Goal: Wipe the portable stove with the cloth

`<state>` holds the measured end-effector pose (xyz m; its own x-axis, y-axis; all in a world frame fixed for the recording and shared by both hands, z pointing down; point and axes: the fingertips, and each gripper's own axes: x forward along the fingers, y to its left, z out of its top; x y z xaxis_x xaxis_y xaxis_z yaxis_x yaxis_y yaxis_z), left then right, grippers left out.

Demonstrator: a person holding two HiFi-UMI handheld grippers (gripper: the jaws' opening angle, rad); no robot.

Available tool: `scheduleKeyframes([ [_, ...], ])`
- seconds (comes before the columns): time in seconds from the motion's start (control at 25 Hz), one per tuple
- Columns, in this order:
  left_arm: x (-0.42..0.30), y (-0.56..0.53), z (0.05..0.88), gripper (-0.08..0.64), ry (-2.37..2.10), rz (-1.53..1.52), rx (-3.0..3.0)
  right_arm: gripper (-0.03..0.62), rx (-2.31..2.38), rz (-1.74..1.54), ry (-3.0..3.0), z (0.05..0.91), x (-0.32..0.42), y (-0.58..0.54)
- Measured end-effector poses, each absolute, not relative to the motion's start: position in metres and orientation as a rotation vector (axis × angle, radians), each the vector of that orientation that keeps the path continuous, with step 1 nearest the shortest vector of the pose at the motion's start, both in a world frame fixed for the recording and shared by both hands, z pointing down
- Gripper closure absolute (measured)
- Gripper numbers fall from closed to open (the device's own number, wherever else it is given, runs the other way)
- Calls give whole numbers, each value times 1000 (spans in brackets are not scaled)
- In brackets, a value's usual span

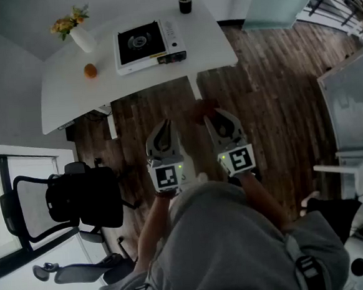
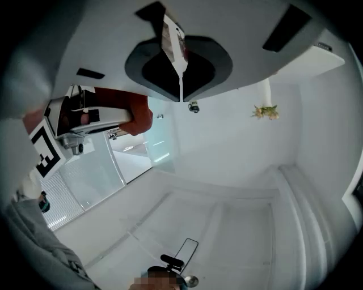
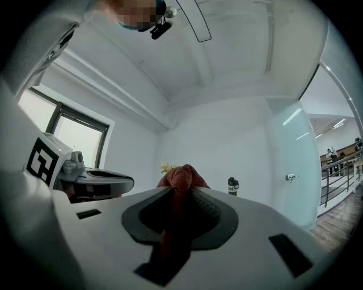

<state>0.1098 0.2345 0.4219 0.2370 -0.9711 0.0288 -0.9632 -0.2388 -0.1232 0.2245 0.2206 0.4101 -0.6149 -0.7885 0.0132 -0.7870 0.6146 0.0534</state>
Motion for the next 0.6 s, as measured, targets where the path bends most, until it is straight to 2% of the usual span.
scheduleKeyframes([
  [0.6,48,111,425,518,1941,-187,-2417,497,1235,49,-2799,423,172,91],
])
